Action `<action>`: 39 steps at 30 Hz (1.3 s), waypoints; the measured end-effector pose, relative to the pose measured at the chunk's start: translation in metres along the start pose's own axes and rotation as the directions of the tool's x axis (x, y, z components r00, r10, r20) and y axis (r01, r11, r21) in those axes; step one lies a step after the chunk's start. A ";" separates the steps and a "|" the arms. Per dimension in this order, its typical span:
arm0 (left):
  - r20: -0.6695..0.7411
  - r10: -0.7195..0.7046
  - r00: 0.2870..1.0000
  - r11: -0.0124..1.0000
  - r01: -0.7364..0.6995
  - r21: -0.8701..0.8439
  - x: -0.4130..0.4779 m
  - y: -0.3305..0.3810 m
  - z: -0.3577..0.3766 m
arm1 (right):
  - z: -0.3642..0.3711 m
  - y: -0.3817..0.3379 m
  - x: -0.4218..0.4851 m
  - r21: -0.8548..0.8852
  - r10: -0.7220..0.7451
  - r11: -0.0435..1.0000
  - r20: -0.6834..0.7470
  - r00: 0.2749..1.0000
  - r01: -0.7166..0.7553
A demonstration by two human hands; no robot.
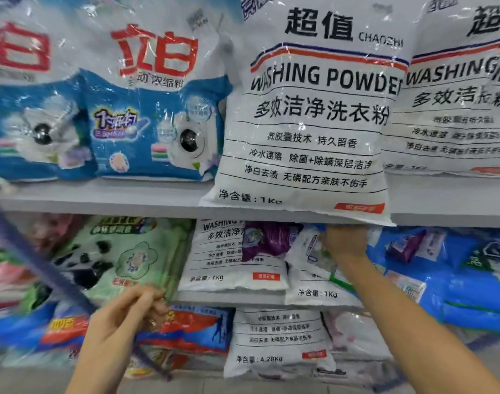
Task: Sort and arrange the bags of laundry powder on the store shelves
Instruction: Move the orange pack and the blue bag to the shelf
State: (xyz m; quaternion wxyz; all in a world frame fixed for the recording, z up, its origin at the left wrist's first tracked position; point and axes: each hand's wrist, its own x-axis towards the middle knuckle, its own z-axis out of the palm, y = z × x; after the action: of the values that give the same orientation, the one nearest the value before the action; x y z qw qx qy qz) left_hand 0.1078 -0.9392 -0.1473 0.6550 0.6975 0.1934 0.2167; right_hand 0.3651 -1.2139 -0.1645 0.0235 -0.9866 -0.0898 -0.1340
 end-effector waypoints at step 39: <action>0.179 -0.002 0.984 0.950 0.058 -0.308 0.017 0.041 -0.055 | -0.139 -0.140 -0.167 0.956 -0.272 0.262 0.201 0.941 -0.129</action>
State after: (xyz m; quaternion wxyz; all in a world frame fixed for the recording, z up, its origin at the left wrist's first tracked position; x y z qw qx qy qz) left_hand 0.0913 -0.8868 -0.1033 0.7748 0.5987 0.1085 0.1718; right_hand 0.1449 -1.1144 -0.0721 0.5946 -0.7705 -0.2004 0.1124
